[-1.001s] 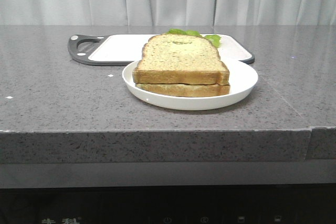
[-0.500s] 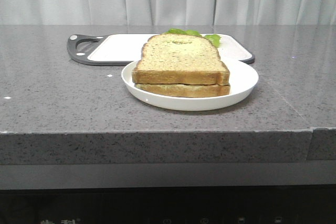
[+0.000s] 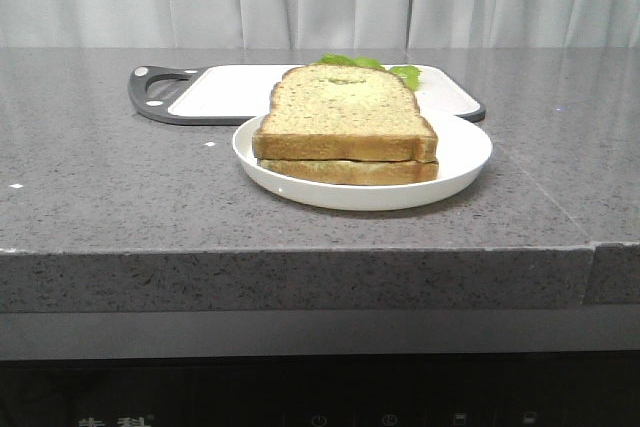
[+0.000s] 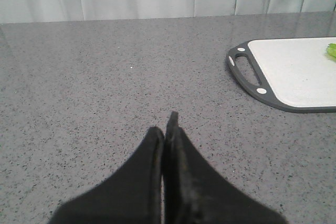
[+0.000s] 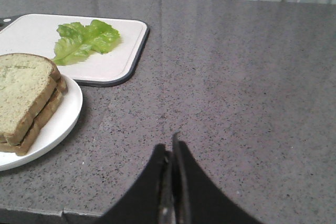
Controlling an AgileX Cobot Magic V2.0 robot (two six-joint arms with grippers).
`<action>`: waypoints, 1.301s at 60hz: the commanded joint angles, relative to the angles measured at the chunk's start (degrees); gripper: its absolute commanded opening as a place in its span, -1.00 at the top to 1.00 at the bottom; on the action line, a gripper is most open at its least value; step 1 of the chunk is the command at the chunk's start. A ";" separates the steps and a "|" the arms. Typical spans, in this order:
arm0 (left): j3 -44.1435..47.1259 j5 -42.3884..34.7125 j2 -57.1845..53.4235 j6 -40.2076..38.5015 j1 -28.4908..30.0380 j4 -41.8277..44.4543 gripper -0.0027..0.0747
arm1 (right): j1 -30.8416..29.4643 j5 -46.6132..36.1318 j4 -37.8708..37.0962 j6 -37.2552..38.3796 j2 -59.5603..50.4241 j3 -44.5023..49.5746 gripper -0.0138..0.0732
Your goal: Left arm grabs bread, right arm adds lettuce
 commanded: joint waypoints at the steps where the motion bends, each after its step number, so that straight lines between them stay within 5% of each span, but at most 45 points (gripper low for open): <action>1: -2.18 -4.43 0.67 -0.11 0.02 -0.59 0.50 | 0.03 -3.92 -0.75 -0.34 0.87 -2.03 0.48; 8: -2.18 -5.14 0.67 -0.11 0.02 -1.66 -0.32 | 0.03 -3.92 -0.75 -0.34 0.87 -2.03 -0.02; 13: -2.18 -7.03 0.67 -0.20 0.02 -8.00 -0.59 | 0.03 -3.92 -0.75 -0.34 0.87 -2.03 -0.33; 20: -3.84 -2.83 3.20 -0.09 -0.54 -16.04 -0.56 | 0.03 -4.01 -0.75 -0.34 0.87 -1.84 -0.50; 40: -20.69 16.44 27.75 3.75 -11.90 -27.05 -0.52 | 0.03 -3.88 -0.75 -0.34 0.87 -1.84 -0.50; 58: -38.08 17.63 51.45 3.75 -27.15 -27.06 -0.52 | 0.03 -3.88 -0.75 -0.34 0.87 -1.84 -0.50; 78: -50.68 21.46 67.67 3.75 -30.77 -26.87 -0.52 | 0.03 -3.88 -0.75 -0.34 0.87 -1.84 -0.50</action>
